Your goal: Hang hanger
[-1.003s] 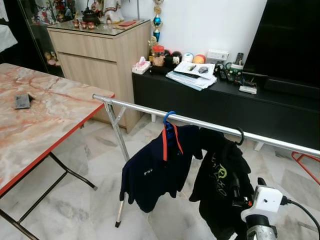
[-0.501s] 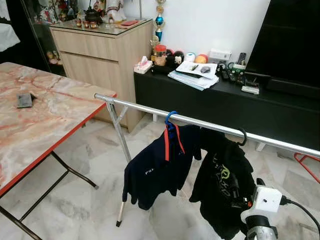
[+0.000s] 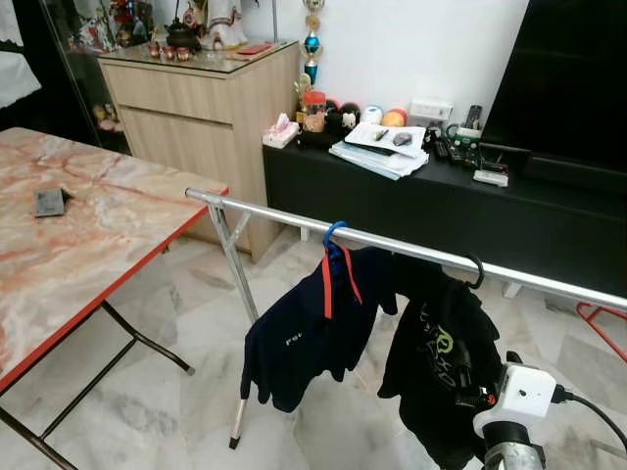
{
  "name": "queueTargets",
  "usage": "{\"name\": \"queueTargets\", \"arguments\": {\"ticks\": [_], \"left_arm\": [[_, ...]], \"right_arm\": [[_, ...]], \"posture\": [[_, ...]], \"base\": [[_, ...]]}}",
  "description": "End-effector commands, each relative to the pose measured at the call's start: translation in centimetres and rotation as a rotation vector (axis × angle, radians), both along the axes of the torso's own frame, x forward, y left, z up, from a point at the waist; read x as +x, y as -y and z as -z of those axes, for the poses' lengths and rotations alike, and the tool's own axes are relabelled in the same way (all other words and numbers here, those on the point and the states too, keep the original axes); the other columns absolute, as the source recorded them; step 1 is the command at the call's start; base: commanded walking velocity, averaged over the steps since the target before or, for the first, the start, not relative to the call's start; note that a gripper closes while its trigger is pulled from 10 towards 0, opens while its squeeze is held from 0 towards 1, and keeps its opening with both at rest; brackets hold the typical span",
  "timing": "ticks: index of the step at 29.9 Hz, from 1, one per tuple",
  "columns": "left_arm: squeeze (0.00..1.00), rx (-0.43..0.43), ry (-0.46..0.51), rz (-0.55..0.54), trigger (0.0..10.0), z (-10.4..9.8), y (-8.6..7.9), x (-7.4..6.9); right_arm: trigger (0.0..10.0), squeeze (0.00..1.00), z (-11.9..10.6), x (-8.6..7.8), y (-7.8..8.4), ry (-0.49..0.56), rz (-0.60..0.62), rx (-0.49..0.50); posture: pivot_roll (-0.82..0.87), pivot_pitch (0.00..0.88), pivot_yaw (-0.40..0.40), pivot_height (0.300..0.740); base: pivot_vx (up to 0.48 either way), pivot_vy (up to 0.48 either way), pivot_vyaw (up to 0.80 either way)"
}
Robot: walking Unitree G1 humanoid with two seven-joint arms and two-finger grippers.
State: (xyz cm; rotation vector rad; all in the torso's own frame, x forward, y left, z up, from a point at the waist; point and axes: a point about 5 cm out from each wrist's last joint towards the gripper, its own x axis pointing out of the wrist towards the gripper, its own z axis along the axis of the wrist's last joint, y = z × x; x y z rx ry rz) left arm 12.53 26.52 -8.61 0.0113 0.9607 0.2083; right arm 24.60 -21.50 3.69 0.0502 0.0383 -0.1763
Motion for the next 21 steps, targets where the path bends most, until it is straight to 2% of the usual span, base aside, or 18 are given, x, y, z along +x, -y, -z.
{"name": "queueTargets", "arguments": {"ticks": [1,7,21], "left_arm": [[0.00,0.006,0.003,-0.003,10.0,-0.13,-0.28,0.14],[0.00,0.008,-0.002,-0.004,10.0,-0.16,-0.38,0.20],[0.00,0.007,-0.002,-0.019,10.0,-0.26,-0.78,0.09]], "right_arm": [[10.0,0.00,-0.69,0.23,-0.12,0.026,-0.001,-0.001],[10.0,0.00,-0.67,-0.12,0.17,0.022,0.011,-0.004],[10.0,0.00,-1.04,-0.17,0.28,0.026,0.019,-0.007]], "posture": [[0.03,0.000,0.023,0.740],[0.03,0.000,0.022,0.740],[0.03,0.000,0.016,0.740]], "base": [[0.296,0.000,0.00],[0.288,0.000,0.00],[0.000,0.000,0.00]]}}
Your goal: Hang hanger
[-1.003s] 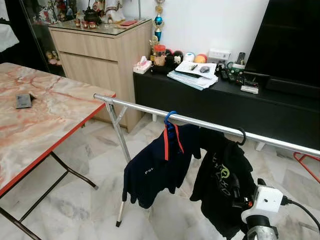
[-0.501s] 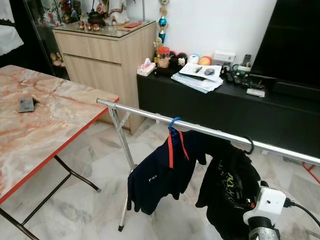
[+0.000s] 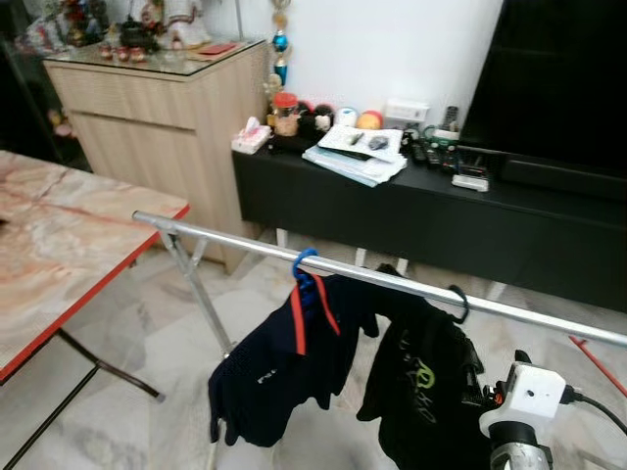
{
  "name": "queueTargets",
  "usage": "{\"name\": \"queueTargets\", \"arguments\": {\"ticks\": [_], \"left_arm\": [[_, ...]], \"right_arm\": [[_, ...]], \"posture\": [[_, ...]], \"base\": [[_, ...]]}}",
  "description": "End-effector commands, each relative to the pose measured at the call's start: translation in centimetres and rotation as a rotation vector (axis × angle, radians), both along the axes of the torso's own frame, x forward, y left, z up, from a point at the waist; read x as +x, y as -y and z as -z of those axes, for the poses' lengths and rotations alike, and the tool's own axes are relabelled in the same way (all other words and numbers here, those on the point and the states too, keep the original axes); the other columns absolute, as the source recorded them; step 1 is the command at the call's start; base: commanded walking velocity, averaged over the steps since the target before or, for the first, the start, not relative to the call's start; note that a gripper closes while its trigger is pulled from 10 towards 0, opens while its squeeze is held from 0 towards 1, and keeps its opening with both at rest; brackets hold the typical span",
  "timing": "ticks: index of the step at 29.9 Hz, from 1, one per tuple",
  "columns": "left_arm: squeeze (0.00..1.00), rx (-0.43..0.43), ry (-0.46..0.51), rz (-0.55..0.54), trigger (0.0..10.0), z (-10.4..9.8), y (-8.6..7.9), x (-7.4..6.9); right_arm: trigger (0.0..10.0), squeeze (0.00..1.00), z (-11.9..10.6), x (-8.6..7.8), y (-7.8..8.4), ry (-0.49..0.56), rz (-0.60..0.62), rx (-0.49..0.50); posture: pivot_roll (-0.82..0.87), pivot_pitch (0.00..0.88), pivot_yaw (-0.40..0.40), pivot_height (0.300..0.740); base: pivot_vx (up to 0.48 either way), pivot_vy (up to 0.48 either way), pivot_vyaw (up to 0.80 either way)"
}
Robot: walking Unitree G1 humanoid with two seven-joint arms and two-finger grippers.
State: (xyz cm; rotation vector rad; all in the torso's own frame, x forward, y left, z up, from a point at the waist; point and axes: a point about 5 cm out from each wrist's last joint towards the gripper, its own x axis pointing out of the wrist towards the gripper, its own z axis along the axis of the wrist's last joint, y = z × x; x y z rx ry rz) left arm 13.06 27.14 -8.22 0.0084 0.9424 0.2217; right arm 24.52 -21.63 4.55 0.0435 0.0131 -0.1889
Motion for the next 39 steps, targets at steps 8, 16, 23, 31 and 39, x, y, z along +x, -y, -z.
{"name": "queueTargets", "arguments": {"ticks": [8,16,23,31,39], "left_arm": [[0.00,-0.004,-0.032,-0.005,10.0,0.4,0.2,-0.7],[0.00,-0.008,-0.037,0.003,10.0,0.5,0.7,-0.6],[0.00,-0.012,-0.036,0.004,10.0,0.6,1.0,-0.5],[0.00,-0.023,-0.045,0.005,10.0,1.0,1.9,-0.9],[0.00,-0.026,-0.044,0.006,10.0,1.1,2.0,-1.2]], "right_arm": [[10.0,0.00,-0.2,-0.8,0.2,-0.030,-0.015,0.002],[10.0,0.00,0.1,0.4,-0.1,-0.099,-0.084,0.020],[10.0,0.00,0.2,1.5,-0.3,-0.119,-0.113,0.012],[10.0,0.00,0.4,3.4,-0.5,-0.204,-0.162,-0.035],[10.0,0.00,1.3,3.6,-0.8,-0.271,-0.186,-0.044]], "posture": [[0.02,0.000,0.013,0.740],[0.02,0.000,0.015,0.740],[0.02,0.000,0.014,0.740],[0.04,0.000,0.010,0.740],[0.04,0.000,0.009,0.740]], "base": [[0.000,0.000,0.00],[0.000,0.000,0.00],[0.000,0.000,0.00],[0.000,0.000,0.00],[0.000,0.000,0.00]]}}
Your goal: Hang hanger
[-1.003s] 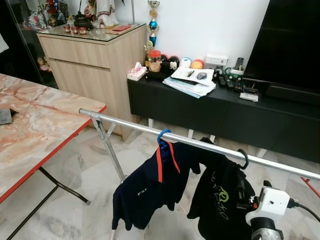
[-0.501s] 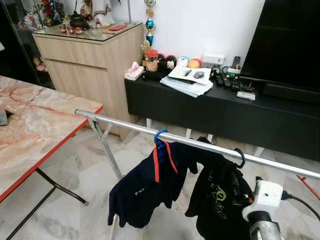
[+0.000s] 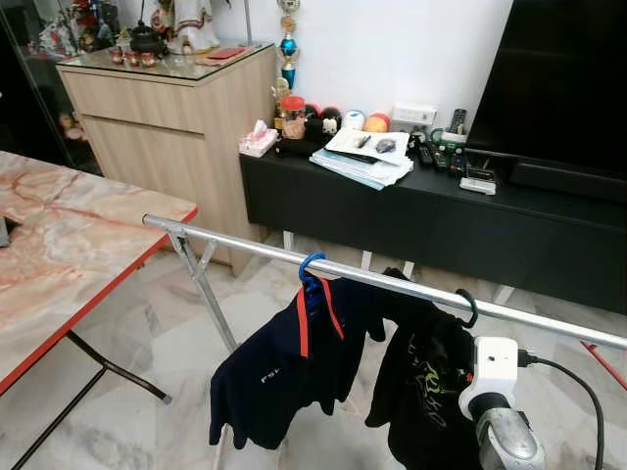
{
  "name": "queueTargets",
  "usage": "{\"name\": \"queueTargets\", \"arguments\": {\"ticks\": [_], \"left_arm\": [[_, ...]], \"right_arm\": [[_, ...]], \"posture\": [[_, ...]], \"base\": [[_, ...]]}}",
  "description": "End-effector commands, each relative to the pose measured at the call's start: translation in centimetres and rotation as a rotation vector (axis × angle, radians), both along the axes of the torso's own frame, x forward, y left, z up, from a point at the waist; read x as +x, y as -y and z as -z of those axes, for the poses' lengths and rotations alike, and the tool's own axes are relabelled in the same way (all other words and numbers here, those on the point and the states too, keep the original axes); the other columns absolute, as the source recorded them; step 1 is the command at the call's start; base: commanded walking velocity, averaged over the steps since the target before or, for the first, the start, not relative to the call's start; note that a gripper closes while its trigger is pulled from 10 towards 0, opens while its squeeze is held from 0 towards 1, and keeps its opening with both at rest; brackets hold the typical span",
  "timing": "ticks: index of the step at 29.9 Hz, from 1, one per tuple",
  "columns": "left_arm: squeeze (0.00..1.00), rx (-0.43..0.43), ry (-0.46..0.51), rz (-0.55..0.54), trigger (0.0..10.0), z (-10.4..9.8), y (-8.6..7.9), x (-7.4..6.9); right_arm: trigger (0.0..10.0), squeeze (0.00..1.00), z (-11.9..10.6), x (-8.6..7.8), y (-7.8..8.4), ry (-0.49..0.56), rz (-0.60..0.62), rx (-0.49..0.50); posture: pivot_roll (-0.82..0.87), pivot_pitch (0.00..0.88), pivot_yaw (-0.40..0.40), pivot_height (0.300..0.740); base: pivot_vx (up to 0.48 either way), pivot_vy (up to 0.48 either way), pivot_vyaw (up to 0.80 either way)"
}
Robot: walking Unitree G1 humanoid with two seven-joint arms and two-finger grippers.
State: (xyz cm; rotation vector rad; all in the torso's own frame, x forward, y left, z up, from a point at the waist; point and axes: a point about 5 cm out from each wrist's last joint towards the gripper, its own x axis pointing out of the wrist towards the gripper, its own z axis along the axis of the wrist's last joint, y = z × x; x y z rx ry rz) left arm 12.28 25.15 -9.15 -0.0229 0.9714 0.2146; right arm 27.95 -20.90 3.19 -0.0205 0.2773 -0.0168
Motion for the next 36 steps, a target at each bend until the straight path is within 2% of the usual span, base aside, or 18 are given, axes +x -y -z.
{"name": "queueTargets", "arguments": {"ticks": [1,2,3,4,5,12,15,16,17,18,26,27,31,32,33,34,36], "left_arm": [[0.00,0.007,-0.018,0.015,10.0,0.2,0.0,-0.4],[0.00,0.007,-0.018,0.015,10.0,0.2,0.0,-0.4],[0.00,0.007,-0.018,0.017,10.0,0.2,0.0,-0.5],[0.00,0.007,-0.018,0.018,10.0,0.2,0.0,-0.5],[0.00,0.008,-0.017,0.018,10.0,0.2,0.0,-0.5],[0.00,0.010,-0.015,0.020,10.0,0.2,0.1,-0.5],[0.00,0.011,-0.014,0.023,10.0,0.2,0.2,-0.4],[0.00,0.011,-0.014,0.026,10.0,0.2,0.3,-0.3],[0.00,0.011,-0.013,0.026,10.0,0.2,0.3,-0.3],[0.00,0.010,-0.012,0.029,10.0,0.2,0.4,-0.2],[0.00,0.012,0.005,0.043,10.0,0.0,0.7,0.6],[0.00,0.012,0.009,0.044,10.0,-0.1,0.6,0.7],[0.00,0.015,0.017,0.049,10.0,-0.2,0.5,1.1],[0.00,0.016,0.018,0.050,10.0,-0.2,0.4,1.1],[0.00,0.016,0.018,0.051,10.0,-0.3,0.4,1.1],[0.00,0.018,0.018,0.052,10.0,-0.3,0.4,1.1],[0.00,0.019,0.019,0.052,10.0,-0.3,0.2,1.1]], "right_arm": [[10.0,0.00,0.0,0.2,0.0,-0.006,-0.011,-0.008],[10.0,0.00,0.0,0.2,0.0,-0.006,-0.011,-0.008],[5.5,0.00,0.1,0.3,-0.1,-0.012,-0.018,-0.010],[3.6,0.00,0.1,0.3,-0.2,-0.015,-0.020,-0.010],[0.0,0.00,0.2,0.4,-0.2,-0.017,-0.023,-0.008],[0.0,0.00,0.0,0.8,-0.4,-0.016,-0.028,-0.006],[0.5,0.00,-0.1,1.1,-0.6,-0.007,-0.029,-0.002],[2.5,0.00,-0.1,1.1,-0.6,-0.005,-0.029,-0.002],[2.5,0.00,-0.1,1.1,-0.6,-0.003,-0.029,-0.002],[10.0,0.00,-0.2,1.1,-0.6,0.003,-0.022,-0.001],[10.0,0.00,0.2,0.9,-0.7,-0.002,-0.006,0.018],[10.0,1.00,0.3,0.8,-0.7,0.002,0.000,0.027],[10.0,1.00,-0.1,0.7,-0.9,0.051,0.026,0.055],[10.0,0.68,-0.3,0.7,-0.9,0.068,0.028,0.064],[10.0,0.25,-0.4,0.7,-1.0,0.079,0.029,0.071],[10.0,0.00,-0.6,0.6,-1.0,0.103,0.038,0.079],[10.0,0.00,-0.8,0.6,-1.0,0.127,0.054,0.091]], "posture": [[0.04,0.000,0.009,0.740],[0.04,0.000,0.009,0.740],[0.04,0.000,0.009,0.740],[0.04,0.000,0.009,0.740],[0.04,0.000,0.008,0.740],[0.04,0.000,0.008,0.740],[0.04,0.000,0.010,0.740],[0.04,0.000,0.011,0.740],[0.04,0.000,0.011,0.740],[0.04,0.000,0.011,0.740],[0.04,0.000,0.016,0.740],[0.05,0.000,0.016,0.740],[0.04,0.000,0.020,0.740],[0.04,0.000,0.021,0.740],[0.04,0.000,0.021,0.740],[0.04,0.000,0.021,0.740],[0.04,0.000,0.022,0.740]], "base": [[0.000,0.000,0.00],[0.000,0.000,0.00],[0.000,0.000,0.00],[0.000,0.000,0.00],[0.000,0.000,0.00],[0.000,0.000,0.00],[0.000,0.000,0.00],[0.000,0.000,0.00],[0.000,0.000,0.00],[0.000,0.000,0.00],[0.000,0.000,0.00],[0.000,0.000,0.00],[0.000,0.000,0.00],[0.000,0.000,0.00],[0.000,0.000,0.00],[0.000,0.000,0.00],[0.000,0.000,0.00]]}}
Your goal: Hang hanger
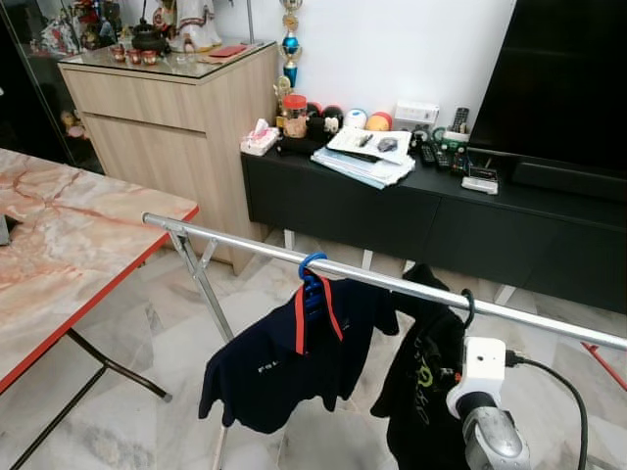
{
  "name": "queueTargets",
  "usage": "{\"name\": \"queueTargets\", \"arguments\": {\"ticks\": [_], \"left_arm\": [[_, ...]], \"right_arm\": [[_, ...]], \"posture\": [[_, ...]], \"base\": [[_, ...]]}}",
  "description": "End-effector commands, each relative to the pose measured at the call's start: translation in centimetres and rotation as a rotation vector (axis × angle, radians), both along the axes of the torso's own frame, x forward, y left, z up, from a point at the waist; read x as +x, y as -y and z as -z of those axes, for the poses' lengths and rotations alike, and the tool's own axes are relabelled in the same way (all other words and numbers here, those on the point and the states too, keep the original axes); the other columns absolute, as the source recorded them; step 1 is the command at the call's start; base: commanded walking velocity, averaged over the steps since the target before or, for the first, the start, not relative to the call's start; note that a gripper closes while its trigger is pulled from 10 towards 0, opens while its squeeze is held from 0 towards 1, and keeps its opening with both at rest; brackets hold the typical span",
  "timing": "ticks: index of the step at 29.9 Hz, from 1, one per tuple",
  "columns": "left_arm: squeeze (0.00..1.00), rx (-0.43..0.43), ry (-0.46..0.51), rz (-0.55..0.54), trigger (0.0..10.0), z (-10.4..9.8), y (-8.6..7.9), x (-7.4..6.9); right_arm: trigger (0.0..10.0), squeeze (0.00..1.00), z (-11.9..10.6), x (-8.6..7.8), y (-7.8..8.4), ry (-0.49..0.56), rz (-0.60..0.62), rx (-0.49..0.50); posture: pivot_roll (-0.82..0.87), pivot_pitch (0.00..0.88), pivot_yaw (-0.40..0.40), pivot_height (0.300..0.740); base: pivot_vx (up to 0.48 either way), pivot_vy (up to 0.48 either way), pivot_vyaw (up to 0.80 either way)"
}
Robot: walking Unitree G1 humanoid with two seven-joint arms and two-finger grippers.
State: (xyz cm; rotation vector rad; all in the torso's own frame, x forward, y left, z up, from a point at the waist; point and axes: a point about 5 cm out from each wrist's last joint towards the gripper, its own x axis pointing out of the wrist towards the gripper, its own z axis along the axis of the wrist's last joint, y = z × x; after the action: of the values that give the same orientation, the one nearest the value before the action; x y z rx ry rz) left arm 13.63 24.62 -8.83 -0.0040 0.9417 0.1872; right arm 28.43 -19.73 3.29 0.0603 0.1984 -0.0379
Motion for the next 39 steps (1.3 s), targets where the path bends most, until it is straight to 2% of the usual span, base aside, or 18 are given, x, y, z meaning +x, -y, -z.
{"name": "queueTargets", "arguments": {"ticks": [1,7,12,15,18,23,24,25,26,27,37,38,39], "left_arm": [[0.00,0.014,-0.010,0.020,10.0,0.0,-0.4,-0.2],[0.00,0.026,-0.022,0.011,10.0,-0.2,-1.8,-1.0],[0.00,0.030,-0.034,0.007,10.0,-0.3,-2.4,-1.5],[0.00,0.030,-0.036,0.006,10.0,-0.2,-2.4,-1.5],[0.00,0.027,-0.042,0.011,10.0,-0.1,-1.9,-1.4],[0.00,0.023,-0.045,0.014,10.0,0.1,-1.4,-1.4],[0.00,0.020,-0.049,0.019,10.0,0.2,-0.9,-1.3],[0.00,0.019,-0.050,0.022,10.0,0.3,-0.7,-1.3],[0.00,0.019,-0.050,0.022,10.0,0.3,-0.7,-1.3],[0.00,0.019,-0.051,0.024,10.0,0.3,-0.6,-1.3],[0.00,0.028,-0.055,0.042,10.0,0.3,-0.4,-1.2],[0.00,0.031,-0.055,0.045,10.0,0.3,-0.6,-1.2],[0.00,0.032,-0.055,0.044,10.0,0.3,-0.7,-1.3]], "right_arm": [[10.0,0.00,-0.7,0.1,0.2,0.051,0.031,0.015],[10.0,0.00,-1.8,0.1,0.5,0.142,0.074,0.053],[10.0,0.00,-2.1,0.5,0.6,0.158,0.080,0.063],[10.0,0.00,-2.2,0.9,0.2,0.161,0.048,0.070],[10.0,0.00,-2.5,1.7,-1.1,0.167,-0.036,0.076],[10.0,0.00,-2.4,2.1,-1.6,0.154,-0.053,0.082],[9.5,0.00,-2.6,2.4,-1.8,0.154,-0.062,0.082],[4.4,0.00,-2.6,2.6,-1.9,0.150,-0.069,0.076],[4.4,0.00,-2.6,2.6,-1.9,0.150,-0.069,0.076],[0.1,0.00,-2.6,2.6,-1.9,0.149,-0.073,0.073],[0.0,0.00,-2.5,2.5,-1.4,0.160,-0.052,0.073],[0.6,0.00,-2.6,2.5,-1.4,0.162,-0.051,0.072],[0.4,0.00,-2.6,2.5,-1.4,0.164,-0.050,0.071]], "posture": [[0.04,0.000,0.022,0.740],[0.04,0.000,0.021,0.740],[0.04,0.000,0.020,0.740],[0.05,0.000,0.019,0.740],[0.05,0.000,0.019,0.740],[0.05,0.000,0.019,0.740],[0.06,0.000,0.018,0.740],[0.06,0.000,0.017,0.740],[0.06,0.000,0.017,0.740],[0.06,0.000,0.017,0.740],[0.05,0.000,0.021,0.740],[0.05,0.000,0.021,0.740],[0.05,0.000,0.022,0.740]], "base": [[0.000,0.000,0.00],[0.000,0.000,0.00],[0.000,0.000,0.00],[0.000,0.000,0.00],[0.000,0.000,0.00],[0.000,0.000,0.00],[0.000,0.000,0.00],[0.000,0.000,0.00],[0.000,0.000,0.00],[0.000,0.000,0.00],[0.000,0.000,0.00],[0.000,0.000,0.00],[0.000,0.000,0.00]]}}
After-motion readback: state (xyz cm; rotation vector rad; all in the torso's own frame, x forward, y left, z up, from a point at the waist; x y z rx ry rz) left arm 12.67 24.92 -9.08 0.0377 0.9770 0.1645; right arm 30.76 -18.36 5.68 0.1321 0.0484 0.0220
